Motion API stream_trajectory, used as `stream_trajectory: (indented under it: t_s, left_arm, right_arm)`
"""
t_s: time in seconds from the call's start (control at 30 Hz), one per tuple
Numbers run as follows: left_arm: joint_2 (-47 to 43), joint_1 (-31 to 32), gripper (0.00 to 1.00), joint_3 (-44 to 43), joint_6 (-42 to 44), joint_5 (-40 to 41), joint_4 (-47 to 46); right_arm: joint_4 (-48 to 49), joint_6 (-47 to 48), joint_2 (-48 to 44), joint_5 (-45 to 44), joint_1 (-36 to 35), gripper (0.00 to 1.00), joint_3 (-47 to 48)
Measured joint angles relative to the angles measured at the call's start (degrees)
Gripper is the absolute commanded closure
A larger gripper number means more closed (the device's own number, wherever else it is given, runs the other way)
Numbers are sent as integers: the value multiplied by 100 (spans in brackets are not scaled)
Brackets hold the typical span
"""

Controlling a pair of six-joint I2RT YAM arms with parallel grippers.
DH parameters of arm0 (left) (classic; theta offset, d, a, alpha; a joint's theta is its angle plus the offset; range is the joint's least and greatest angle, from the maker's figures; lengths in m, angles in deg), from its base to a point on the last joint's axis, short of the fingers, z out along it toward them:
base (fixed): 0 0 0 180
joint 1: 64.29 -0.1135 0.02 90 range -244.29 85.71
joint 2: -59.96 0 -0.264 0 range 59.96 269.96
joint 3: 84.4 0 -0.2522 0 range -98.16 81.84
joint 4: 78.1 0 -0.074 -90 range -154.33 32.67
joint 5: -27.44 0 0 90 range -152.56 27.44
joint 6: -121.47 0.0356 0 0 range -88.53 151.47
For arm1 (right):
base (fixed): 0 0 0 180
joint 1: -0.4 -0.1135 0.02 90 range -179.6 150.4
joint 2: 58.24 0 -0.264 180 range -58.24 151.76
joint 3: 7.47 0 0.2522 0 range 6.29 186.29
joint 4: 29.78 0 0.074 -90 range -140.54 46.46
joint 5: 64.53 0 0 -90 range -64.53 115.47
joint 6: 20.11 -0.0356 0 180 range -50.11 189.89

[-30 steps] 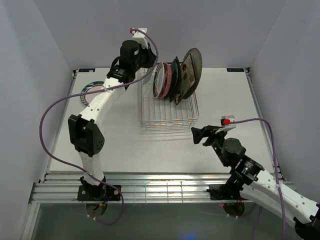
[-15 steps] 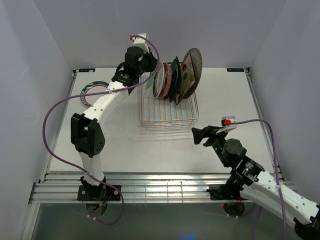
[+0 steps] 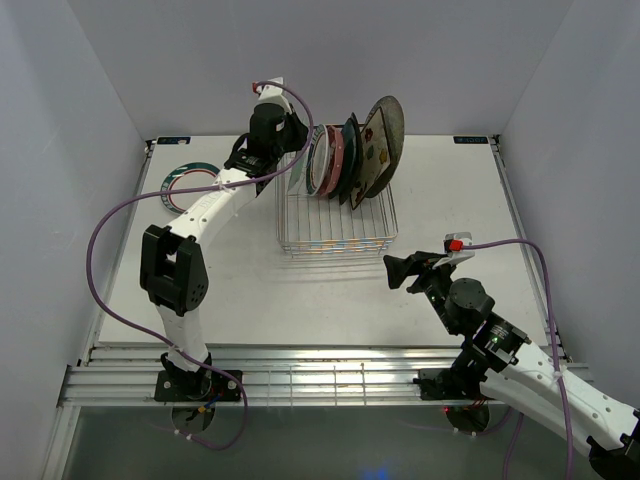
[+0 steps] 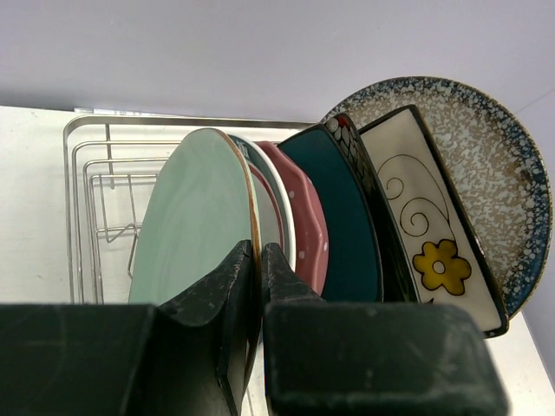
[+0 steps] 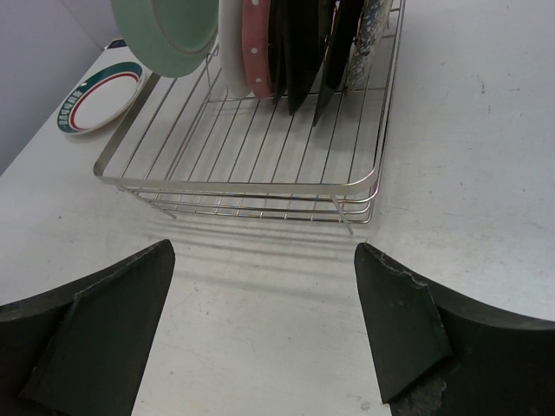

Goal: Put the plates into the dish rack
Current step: Insert the plate into the dish rack.

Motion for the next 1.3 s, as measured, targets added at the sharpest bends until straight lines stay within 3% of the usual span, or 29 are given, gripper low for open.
stream_trajectory:
  t_s: [1.3]
  left_arm:
    - [-157, 2, 100, -57, -914, -343, -33]
  right_arm:
    - [-2, 0, 2, 42, 0, 10, 0]
